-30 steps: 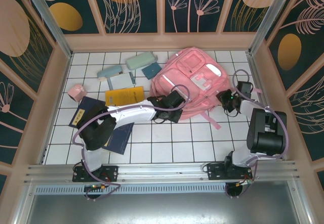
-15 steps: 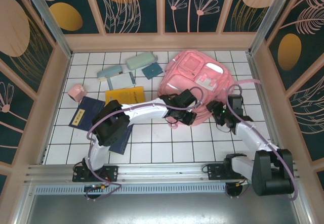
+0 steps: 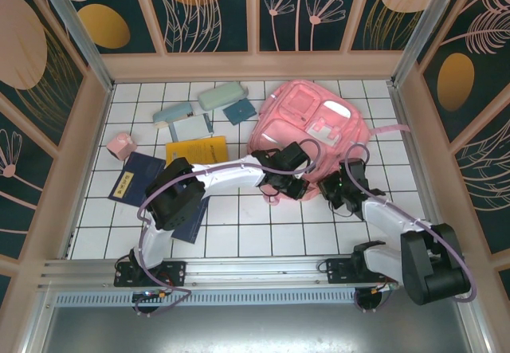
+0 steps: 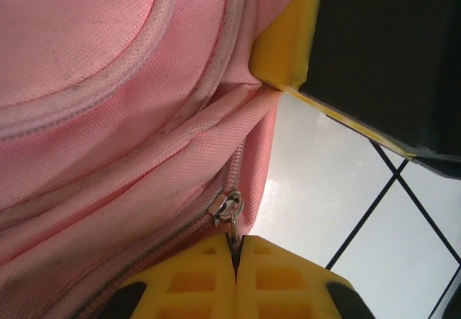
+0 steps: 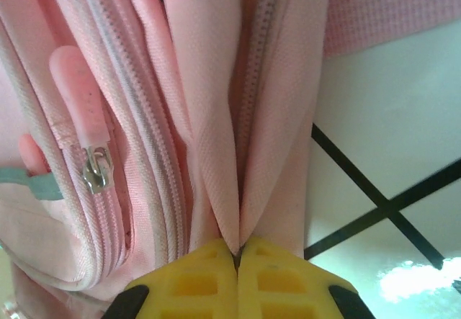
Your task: Pack the student bag
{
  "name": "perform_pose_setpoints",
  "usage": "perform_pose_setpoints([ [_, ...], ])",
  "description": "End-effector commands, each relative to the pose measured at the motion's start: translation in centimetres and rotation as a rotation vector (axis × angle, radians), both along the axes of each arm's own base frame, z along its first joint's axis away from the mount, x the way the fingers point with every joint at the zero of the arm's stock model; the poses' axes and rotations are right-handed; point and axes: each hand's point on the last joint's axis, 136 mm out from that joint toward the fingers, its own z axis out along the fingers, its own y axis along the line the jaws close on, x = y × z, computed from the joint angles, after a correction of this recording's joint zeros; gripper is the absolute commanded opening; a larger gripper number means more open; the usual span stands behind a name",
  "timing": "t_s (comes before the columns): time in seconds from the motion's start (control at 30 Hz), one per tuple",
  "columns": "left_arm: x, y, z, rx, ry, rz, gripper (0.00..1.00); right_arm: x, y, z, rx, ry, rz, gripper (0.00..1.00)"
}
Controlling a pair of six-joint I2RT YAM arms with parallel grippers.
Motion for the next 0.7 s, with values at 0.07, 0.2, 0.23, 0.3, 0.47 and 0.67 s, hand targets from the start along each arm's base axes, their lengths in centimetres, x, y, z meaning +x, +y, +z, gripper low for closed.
perform_pose_setpoints([
  [0.07,0.4,3.3,-1.1,0.086,0.015,0.078,0.0,1.7,-2.8,0.8,-0.117,-0.015,-0.022,0.0],
  [0.2,2.1,7.2,-1.3,0.157,-0.004,0.161,0.0,2.2,-5.0,1.3,-0.129,-0.03,-0.039,0.0],
  [0.23,2.5,8.0,-1.3,0.174,-0.013,0.173,0.0,2.3,-5.5,1.4,-0.133,-0.035,-0.04,0.0],
  [0.3,3.3,9.8,-1.4,0.217,-0.032,0.196,0.0,2.6,-6.2,1.6,-0.146,-0.04,-0.039,0.0],
  [0.47,6.3,14.8,-2.7,0.33,-0.063,0.263,0.0,2.9,-8.0,1.9,-0.18,-0.042,-0.038,0.0],
  [0.67,11.2,19.7,-3.2,0.381,-0.092,0.365,0.0,3.4,-9.2,2.5,-0.199,-0.065,-0.043,0.0],
])
